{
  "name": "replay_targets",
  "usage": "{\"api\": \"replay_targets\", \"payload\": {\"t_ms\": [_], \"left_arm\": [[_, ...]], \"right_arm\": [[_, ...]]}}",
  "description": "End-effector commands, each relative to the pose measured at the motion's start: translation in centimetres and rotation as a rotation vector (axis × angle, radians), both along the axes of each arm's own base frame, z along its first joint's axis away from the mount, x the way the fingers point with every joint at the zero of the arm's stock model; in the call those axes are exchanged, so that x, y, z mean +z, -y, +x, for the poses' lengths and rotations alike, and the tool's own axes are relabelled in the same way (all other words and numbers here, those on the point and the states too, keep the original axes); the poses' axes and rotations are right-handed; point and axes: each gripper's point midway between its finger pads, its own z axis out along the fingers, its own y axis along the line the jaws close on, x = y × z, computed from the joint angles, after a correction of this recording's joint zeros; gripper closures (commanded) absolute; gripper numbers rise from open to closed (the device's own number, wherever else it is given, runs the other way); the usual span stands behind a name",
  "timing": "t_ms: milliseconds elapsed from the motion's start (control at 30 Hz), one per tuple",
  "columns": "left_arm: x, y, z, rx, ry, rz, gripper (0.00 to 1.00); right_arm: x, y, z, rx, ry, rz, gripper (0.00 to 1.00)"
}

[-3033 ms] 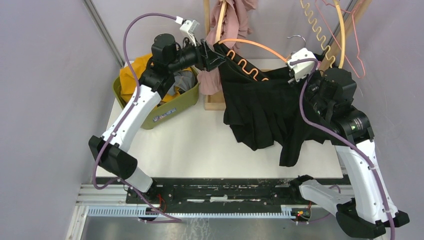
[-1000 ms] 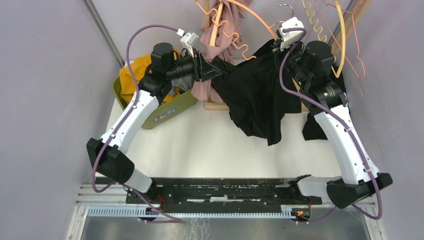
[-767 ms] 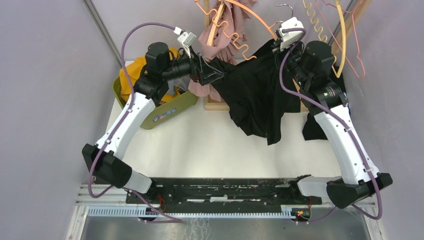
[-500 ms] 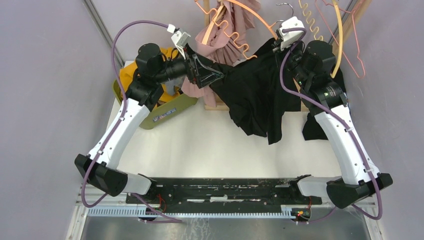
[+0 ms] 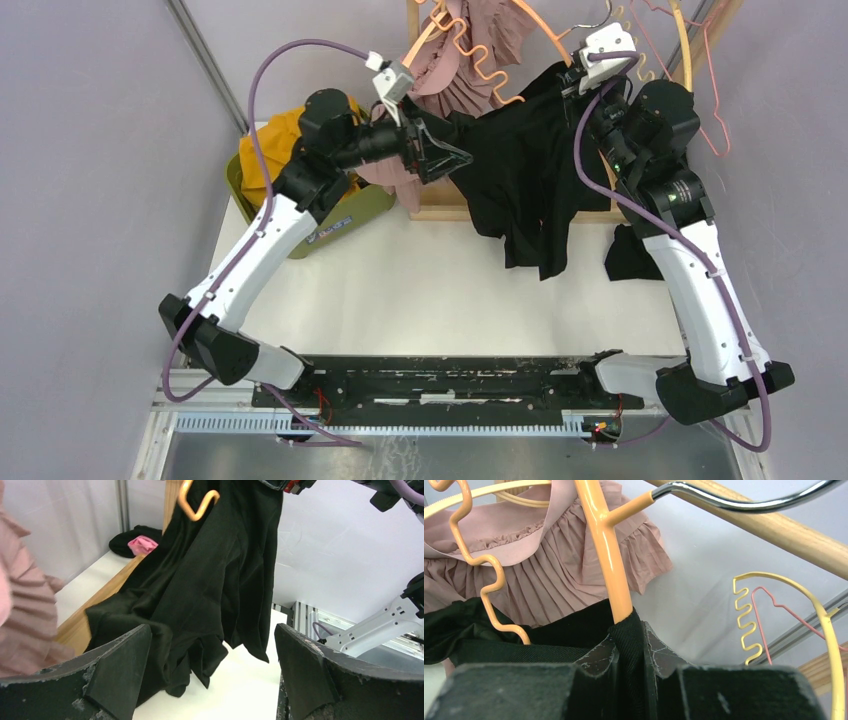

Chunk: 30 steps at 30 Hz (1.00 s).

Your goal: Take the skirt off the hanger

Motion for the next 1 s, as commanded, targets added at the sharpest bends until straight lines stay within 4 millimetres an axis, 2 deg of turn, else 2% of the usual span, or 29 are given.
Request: {"api": "replay_targets", "payload": {"t_ms": [0, 167, 467, 767, 967], "left_arm": [[3.9, 2.6, 0.3, 0.030, 0.255, -0.035, 0.01], [3.3, 5.3, 1.1, 0.038, 0.335, 0.001, 0.01], [-0.6, 7.6, 4.0, 0.086, 0.362, 0.088, 0.01], [-0.8, 10.0, 4.6, 0.031, 0.367, 0.029, 0.01], [-0.3, 10.7, 3.3, -0.035, 0.329, -0.070, 0.01]], "right_arm": [[7.4, 1.1, -3.3, 0.011, 0.211, 0.113, 0.99], [7.3, 1.0, -4.1, 0.033, 0.206, 0.131, 0.99], [7.0, 0.3, -6.1, 0.109, 0.172, 0.190, 0.99], [5.8, 0.0, -6.6, 0.126, 0.117, 0.218, 0.99], [5.5, -0.3, -5.6, 0.127, 0.115, 0.220, 0.99]]}}
